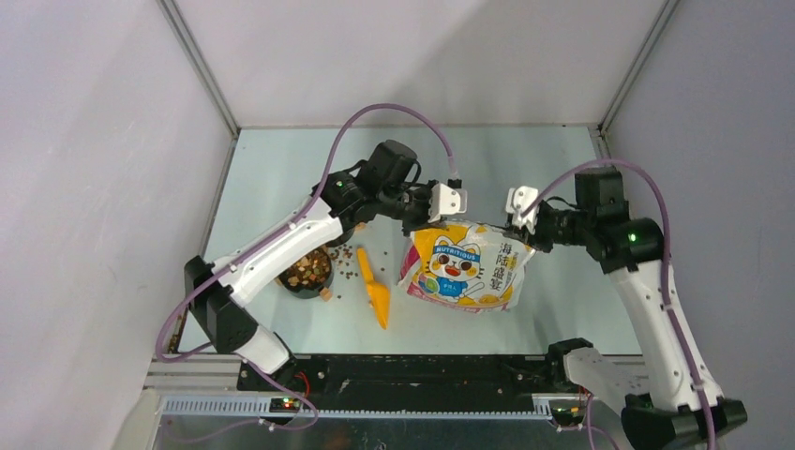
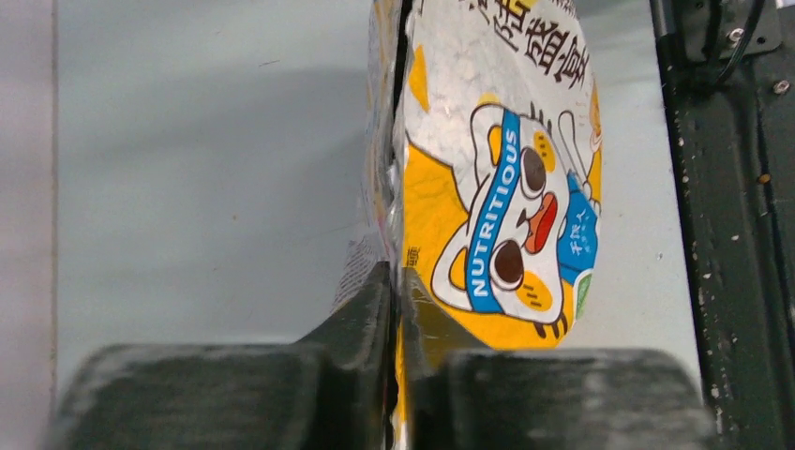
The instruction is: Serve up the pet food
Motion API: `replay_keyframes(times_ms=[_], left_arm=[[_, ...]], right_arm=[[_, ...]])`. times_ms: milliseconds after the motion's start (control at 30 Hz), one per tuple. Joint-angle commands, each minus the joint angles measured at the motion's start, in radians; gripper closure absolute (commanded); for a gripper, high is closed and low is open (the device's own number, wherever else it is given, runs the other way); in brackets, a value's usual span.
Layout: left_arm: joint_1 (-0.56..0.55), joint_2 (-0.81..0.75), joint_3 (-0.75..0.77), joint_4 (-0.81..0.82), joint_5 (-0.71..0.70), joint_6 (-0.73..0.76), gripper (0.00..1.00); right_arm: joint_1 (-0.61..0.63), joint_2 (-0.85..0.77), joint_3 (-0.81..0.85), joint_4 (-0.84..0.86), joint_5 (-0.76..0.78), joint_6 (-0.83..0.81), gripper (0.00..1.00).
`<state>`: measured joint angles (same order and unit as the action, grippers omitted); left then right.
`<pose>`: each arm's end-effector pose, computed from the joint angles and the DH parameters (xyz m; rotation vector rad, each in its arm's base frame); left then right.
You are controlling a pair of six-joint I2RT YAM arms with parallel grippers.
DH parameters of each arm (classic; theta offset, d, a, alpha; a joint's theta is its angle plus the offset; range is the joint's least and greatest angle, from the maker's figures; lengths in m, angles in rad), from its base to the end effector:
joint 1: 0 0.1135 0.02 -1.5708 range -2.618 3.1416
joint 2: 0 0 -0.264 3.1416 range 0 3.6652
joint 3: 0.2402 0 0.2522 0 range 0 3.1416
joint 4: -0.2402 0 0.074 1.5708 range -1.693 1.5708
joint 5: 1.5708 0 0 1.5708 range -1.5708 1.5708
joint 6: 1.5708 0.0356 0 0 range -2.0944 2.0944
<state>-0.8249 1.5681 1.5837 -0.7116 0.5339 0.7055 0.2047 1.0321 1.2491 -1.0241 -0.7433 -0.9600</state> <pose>0.2199 -0.2647 0.3742 1.7402 1.4026 -0.6671 0.1715 0.0602 0.3791 -1.4572 1.6036 0.4586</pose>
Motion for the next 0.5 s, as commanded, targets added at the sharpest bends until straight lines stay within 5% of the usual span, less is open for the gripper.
replay_keyframes(times_ms=[0,67,200,367,467], left_arm=[[0.0,-0.055,-0.015,0.038,-0.03,-0.025,0.81],[-0.021,-0.038,0.001,0.034,-0.01,-0.012,0.71],[-0.045,0.001,0.049,0.025,0.019,0.006,0.66],[-0.061,0.05,0.098,0.028,0.068,0.021,0.66],[-0.065,0.061,0.103,0.038,0.064,0.017,0.77]], right_arm=[[0.052,-0.107,-0.068,0.084,0.075,-0.023,0.74],[0.09,-0.114,-0.09,0.11,0.109,-0.013,0.74],[0.111,-0.104,-0.094,0.138,0.129,0.009,0.76],[0.113,-0.093,-0.097,0.168,0.147,0.032,0.74],[0.115,-0.096,-0.114,0.191,0.164,0.035,0.75]])
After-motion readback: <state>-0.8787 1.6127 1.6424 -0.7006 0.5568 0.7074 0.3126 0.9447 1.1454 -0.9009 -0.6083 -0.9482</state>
